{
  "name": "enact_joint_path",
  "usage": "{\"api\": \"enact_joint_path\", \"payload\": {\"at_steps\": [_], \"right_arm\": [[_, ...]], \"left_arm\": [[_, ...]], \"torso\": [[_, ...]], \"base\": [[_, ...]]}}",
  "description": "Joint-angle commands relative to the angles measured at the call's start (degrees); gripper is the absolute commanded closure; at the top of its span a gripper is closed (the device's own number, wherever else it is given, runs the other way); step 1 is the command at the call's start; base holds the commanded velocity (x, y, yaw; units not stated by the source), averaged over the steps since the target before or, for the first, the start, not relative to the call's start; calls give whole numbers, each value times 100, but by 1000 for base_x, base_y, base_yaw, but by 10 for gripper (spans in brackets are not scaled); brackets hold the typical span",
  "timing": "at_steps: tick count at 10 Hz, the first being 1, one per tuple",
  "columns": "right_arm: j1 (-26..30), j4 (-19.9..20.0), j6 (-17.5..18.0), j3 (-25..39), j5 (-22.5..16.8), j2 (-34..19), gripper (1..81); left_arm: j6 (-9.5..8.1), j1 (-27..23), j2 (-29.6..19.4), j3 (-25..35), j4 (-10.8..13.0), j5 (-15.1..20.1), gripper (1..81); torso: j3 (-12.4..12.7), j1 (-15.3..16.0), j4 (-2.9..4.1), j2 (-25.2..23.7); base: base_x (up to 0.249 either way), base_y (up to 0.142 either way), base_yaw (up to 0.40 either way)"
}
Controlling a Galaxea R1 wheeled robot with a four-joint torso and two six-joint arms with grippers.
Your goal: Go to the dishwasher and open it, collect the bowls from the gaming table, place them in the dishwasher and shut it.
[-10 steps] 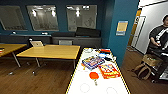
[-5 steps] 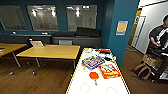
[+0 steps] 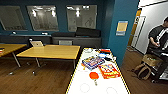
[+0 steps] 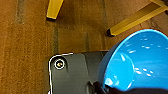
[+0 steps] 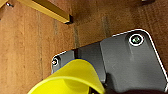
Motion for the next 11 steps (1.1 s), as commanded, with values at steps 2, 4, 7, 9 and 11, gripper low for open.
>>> {"api": "enact_joint_path", "payload": {"at_steps": [2,4,7,9,11], "right_arm": [[-38,-101,-26,-656,-212,393,811],[-126,-93,-26,-904,-195,542,811],[-161,-137,-34,-1045,-195,701,811],[-188,-180,-34,-1045,-178,763,811],[-205,-198,-34,-1045,-151,815,811]], "left_arm": [[19,334,781,-1064,154,-413,811],[46,404,1037,-1382,172,-466,811],[107,430,1195,-1444,172,-466,811],[160,430,1283,-1531,172,-458,811],[160,448,1362,-1619,181,-458,811]], "torso": [[2,0,0,0],[2,-2,0,0],[5,-7,0,-2],[5,-2,0,0],[9,-7,0,-7]], "base": [[0,0,0],[0,0,0],[-51,0,0],[-120,0,0],[-140,0,0]]}}
